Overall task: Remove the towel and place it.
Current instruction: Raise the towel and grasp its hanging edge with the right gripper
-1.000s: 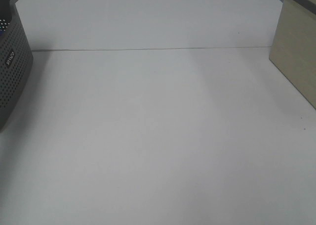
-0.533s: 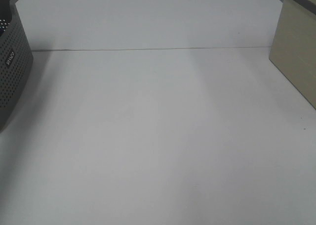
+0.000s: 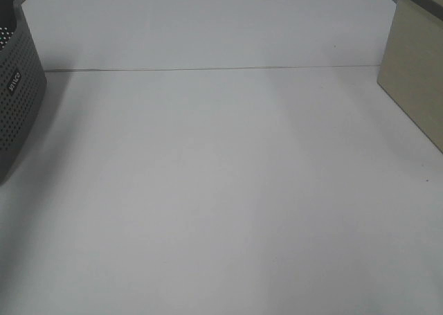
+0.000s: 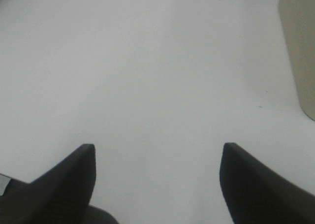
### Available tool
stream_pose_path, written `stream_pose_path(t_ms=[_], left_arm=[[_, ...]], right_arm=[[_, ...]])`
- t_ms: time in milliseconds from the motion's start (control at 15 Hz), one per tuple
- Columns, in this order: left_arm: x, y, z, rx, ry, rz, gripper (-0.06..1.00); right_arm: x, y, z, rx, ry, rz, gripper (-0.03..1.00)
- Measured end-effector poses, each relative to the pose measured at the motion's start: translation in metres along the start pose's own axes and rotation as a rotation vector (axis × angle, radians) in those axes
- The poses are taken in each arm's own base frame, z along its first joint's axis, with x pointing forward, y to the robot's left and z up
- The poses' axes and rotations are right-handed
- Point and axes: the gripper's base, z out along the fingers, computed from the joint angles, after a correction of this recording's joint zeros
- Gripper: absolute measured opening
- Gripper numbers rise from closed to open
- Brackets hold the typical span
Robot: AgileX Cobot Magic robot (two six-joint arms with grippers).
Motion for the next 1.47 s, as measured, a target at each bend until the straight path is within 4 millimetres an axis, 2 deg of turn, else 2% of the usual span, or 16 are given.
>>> stream_pose_path(t_ms=[267, 400, 467, 800, 1067, 1133, 1200, 1467], left_arm=[[-0.019, -0.007, -0.020, 0.003, -0.084, 0.007, 0.00], [-0.039, -0.018, -0.027, 0.017, -0.156, 0.052, 0.00], [-0.058, -0.021, -0.036, -0.021, -0.235, 0.076, 0.00], [-0.091, -0.013, -0.065, -0.144, -0.436, 0.080, 0.00], [-0.116, -0.036, -0.082, -0.070, -0.534, 0.137, 0.00], [-0.132, -0.053, -0.097, -0.028, -0.613, 0.178, 0.00], [-0.139, -0.060, -0.104, -0.010, -0.651, 0.194, 0.00], [-0.153, -0.078, -0.122, 0.038, -0.735, 0.235, 0.00]], right_arm=[[-0.022, 0.006, 0.024, -0.158, -0.005, -0.069, 0.70], [-0.031, 0.008, 0.034, -0.229, -0.022, -0.102, 0.70], [-0.039, 0.010, 0.044, -0.295, -0.047, -0.171, 0.70], [-0.058, 0.015, 0.071, -0.465, -0.137, -0.277, 0.70], [-0.074, 0.017, 0.100, -0.611, -0.234, -0.306, 0.70], [-0.093, 0.017, 0.116, -0.716, -0.293, -0.288, 0.70], [-0.105, 0.015, 0.125, -0.759, -0.305, -0.283, 0.70], [-0.138, 0.006, 0.164, -0.862, -0.313, -0.284, 0.70]])
